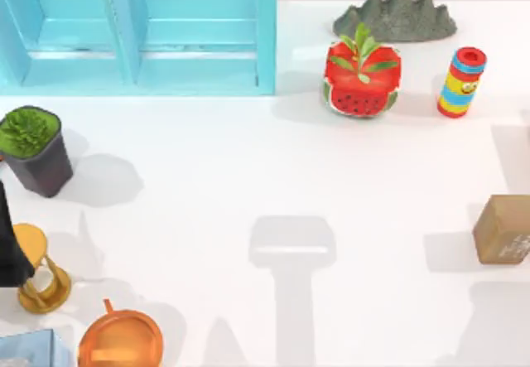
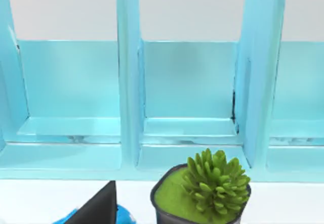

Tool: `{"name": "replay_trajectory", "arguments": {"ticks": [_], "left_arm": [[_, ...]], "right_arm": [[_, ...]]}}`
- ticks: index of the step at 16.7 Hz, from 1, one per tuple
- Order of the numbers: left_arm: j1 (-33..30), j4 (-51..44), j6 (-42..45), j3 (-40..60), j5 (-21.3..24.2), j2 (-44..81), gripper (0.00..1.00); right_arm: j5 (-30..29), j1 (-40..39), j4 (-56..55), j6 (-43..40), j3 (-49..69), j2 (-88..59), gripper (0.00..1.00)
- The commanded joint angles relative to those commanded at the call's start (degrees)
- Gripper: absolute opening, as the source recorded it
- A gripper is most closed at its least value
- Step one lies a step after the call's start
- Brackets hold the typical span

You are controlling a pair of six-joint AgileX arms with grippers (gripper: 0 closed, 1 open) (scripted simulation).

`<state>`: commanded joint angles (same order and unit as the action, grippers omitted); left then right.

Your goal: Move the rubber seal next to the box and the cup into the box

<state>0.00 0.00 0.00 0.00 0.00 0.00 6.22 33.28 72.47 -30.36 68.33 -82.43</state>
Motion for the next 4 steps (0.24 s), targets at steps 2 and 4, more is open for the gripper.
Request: {"name": "replay_trajectory", "arguments": {"ticks": [2,4], "left_arm": [[0.00,0.00,0.00,0.00,0.00,0.00,1.00],[0.00,0.00,0.00,0.00,0.00,0.00,1.00]], "right_arm": [[-1.37,-0.65,2.62,-1.47,1.03,0.10,1.00],[-1.70,-0.78,3.08,-1.78,1.17,0.12,1.00]]}}
